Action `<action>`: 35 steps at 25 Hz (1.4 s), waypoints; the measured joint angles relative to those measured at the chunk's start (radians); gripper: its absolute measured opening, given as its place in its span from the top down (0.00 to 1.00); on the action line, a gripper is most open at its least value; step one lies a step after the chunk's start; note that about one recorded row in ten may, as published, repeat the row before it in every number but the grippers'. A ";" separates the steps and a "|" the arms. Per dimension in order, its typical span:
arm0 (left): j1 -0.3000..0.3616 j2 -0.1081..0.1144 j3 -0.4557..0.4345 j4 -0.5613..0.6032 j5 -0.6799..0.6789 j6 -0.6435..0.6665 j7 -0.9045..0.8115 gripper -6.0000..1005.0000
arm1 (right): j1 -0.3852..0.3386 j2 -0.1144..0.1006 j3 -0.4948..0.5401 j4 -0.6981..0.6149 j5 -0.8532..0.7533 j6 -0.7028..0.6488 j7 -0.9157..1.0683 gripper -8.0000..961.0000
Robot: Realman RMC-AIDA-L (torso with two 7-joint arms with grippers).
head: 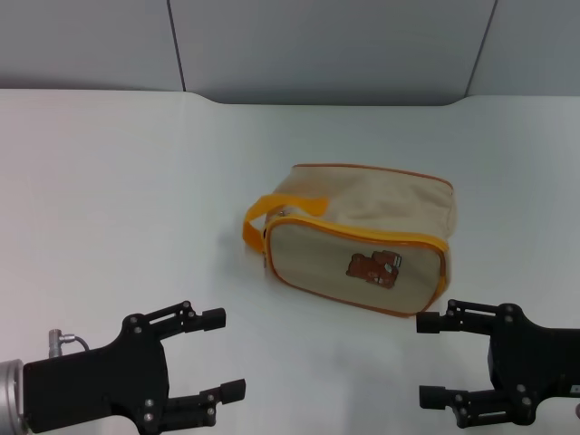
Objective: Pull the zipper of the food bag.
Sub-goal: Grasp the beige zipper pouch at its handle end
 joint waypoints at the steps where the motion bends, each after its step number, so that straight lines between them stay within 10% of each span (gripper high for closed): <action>1: 0.000 -0.001 0.000 0.000 0.000 -0.004 0.000 0.20 | 0.000 0.000 0.000 0.000 0.000 0.000 -0.001 0.14; 12: -0.006 -0.007 -0.012 -0.010 -0.006 -0.079 0.029 0.21 | -0.004 0.000 0.002 0.000 0.001 0.001 -0.003 0.14; 21: -0.227 -0.014 -0.244 -0.298 -0.020 -0.465 0.221 0.21 | -0.025 -0.003 0.011 0.000 0.012 -0.002 -0.004 0.14; 35: -0.327 -0.015 -0.247 -0.425 -0.018 -0.551 0.289 0.21 | -0.023 -0.003 0.011 -0.002 0.012 0.002 0.001 0.14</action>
